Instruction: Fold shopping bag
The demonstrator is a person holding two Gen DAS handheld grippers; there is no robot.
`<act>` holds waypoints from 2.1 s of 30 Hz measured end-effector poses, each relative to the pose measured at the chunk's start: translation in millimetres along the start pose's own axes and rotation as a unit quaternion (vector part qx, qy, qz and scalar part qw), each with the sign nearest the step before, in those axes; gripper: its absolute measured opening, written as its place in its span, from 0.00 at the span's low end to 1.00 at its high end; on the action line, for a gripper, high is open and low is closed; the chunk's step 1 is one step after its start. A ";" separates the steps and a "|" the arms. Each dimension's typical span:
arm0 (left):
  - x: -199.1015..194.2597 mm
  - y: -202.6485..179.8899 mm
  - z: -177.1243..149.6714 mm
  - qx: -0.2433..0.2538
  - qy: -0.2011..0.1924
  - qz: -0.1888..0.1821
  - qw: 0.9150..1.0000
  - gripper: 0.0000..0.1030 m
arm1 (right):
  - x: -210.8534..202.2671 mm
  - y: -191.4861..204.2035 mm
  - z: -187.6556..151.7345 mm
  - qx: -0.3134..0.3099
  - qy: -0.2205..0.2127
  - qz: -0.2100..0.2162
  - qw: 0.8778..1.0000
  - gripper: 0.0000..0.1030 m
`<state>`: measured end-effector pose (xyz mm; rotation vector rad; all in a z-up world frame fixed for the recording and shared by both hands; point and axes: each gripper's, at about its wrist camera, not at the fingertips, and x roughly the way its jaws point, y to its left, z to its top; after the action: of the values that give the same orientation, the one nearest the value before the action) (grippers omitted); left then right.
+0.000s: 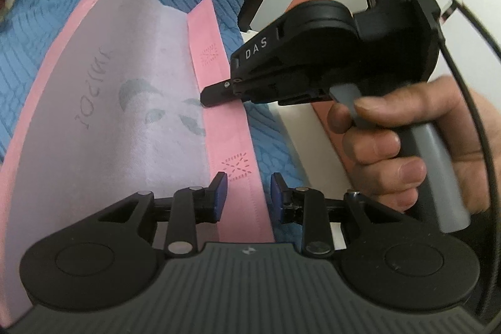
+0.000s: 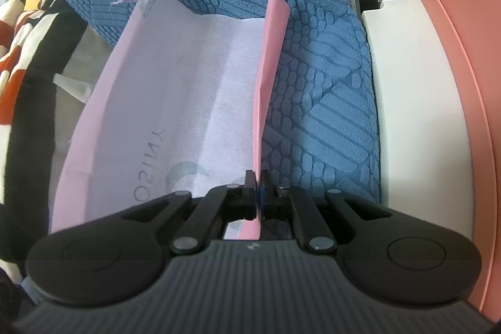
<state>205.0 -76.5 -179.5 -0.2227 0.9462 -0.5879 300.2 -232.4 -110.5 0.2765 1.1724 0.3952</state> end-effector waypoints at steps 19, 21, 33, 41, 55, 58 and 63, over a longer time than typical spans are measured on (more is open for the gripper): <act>-13.4 -0.3 -3.8 -0.006 -0.026 0.030 0.999 0.08 | -0.3 13.0 -3.2 -0.038 -0.018 -0.026 0.999 0.07; -15.7 5.5 -3.6 -0.029 -0.027 0.023 0.999 0.07 | -0.5 14.6 -3.3 -0.038 -0.021 -0.024 0.999 0.07; -16.5 54.2 -5.4 -0.196 -0.008 -0.025 0.980 0.03 | -31.0 24.2 -5.0 -0.048 -0.082 0.019 0.995 0.22; -13.7 73.2 -11.1 -0.266 0.001 -0.035 0.963 0.03 | -22.5 39.7 -15.5 -0.093 -0.078 0.010 0.993 0.17; -13.5 84.3 -6.7 -0.295 -0.001 -0.040 0.955 0.04 | 9.6 52.1 -27.0 -0.135 -0.026 0.002 0.991 0.15; -22.8 80.9 -0.5 -0.273 -0.018 -0.018 0.962 0.04 | 9.8 51.1 -26.9 -0.135 -0.026 0.004 0.990 0.15; -39.6 80.7 7.2 -0.253 -0.050 -0.022 0.966 0.04 | 9.8 51.8 -26.7 -0.134 -0.026 0.005 0.991 0.13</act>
<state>223.6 11.7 -182.2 -0.7260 0.9831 -0.3616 270.5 -181.4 -107.3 0.0588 1.0532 0.5452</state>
